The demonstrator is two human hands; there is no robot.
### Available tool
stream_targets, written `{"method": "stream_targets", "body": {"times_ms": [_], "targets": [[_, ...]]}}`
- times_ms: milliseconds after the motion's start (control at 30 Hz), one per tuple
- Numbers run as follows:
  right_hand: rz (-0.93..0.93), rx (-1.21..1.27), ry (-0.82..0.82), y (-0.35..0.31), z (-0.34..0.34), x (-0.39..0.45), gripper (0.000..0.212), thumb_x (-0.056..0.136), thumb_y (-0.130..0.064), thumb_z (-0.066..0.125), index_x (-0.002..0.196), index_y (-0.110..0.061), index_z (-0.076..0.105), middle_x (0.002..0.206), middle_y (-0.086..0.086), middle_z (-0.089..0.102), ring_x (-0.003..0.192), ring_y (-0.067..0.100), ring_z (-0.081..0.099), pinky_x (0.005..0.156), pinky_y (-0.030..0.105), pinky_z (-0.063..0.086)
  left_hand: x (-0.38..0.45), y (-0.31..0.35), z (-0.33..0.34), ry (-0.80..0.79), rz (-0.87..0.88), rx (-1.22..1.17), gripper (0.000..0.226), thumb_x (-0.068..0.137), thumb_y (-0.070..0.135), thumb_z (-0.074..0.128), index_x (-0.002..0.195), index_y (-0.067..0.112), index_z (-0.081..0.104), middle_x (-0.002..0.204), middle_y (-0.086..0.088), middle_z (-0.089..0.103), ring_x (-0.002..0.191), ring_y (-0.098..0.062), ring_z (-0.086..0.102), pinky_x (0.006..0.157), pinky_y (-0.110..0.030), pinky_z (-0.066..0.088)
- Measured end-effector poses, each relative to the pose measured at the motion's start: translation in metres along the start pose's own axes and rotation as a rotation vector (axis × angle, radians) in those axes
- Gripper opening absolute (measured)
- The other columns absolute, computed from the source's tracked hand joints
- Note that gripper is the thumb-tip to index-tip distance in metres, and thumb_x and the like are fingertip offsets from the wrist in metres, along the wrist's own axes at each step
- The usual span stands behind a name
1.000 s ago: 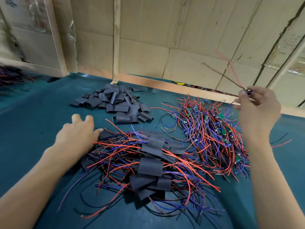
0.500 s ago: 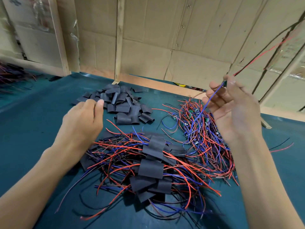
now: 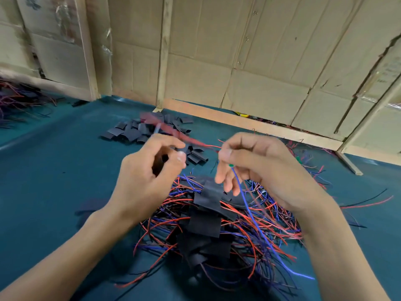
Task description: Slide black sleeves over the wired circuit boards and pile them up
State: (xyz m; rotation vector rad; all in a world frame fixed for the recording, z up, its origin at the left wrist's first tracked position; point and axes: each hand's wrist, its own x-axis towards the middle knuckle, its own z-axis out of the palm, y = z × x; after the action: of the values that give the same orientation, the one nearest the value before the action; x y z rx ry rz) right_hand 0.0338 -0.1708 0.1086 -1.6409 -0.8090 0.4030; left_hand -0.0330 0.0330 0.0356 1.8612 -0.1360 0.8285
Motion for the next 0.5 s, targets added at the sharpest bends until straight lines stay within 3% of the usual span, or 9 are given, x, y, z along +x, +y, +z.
{"method": "stream_targets", "body": {"times_ms": [100,200,400,500], "targets": [[0.040,-0.074,-0.047,0.000,-0.001,-0.002,0.007,0.091,-0.010,0.066,0.089,-0.003,0.064,0.077,0.022,0.071,0.062,0.029,0.064,0.059,0.036,0.056,0.004,-0.004,0.000,-0.175,-0.170,-0.211,0.031,0.082,0.046,0.066,0.110,0.033,0.067,0.077,-0.005,0.064,0.054,-0.006,0.045,0.056,-0.015,0.040],[0.083,-0.187,-0.093,-0.001,-0.005,-0.005,0.007,0.096,-0.003,0.062,0.096,-0.003,0.069,0.077,0.021,0.072,0.062,0.028,0.066,0.061,0.030,0.056,0.005,-0.005,0.000,-0.323,-0.189,-0.523,0.032,0.088,0.037,0.064,0.117,0.025,0.069,0.074,-0.003,0.060,0.049,-0.012,0.036,0.050,-0.021,0.035],[0.222,-0.306,-0.168,-0.003,-0.013,-0.010,0.010,0.090,-0.001,0.066,0.090,-0.003,0.076,0.087,0.014,0.076,0.079,0.030,0.073,0.077,0.033,0.061,0.006,-0.005,-0.001,-0.283,-0.202,-0.552,0.016,0.087,0.034,0.068,0.086,0.019,0.070,0.070,-0.002,0.067,0.046,-0.015,0.033,0.049,-0.025,0.032],[0.187,-0.313,-0.179,-0.004,-0.006,-0.009,0.016,0.088,-0.008,0.073,0.102,-0.015,0.075,0.092,0.009,0.077,0.088,0.024,0.074,0.088,0.037,0.057,0.004,-0.004,0.000,-0.319,-0.160,-0.476,0.015,0.090,0.031,0.068,0.083,0.017,0.070,0.065,0.000,0.068,0.048,-0.017,0.037,0.050,-0.026,0.034]]}}
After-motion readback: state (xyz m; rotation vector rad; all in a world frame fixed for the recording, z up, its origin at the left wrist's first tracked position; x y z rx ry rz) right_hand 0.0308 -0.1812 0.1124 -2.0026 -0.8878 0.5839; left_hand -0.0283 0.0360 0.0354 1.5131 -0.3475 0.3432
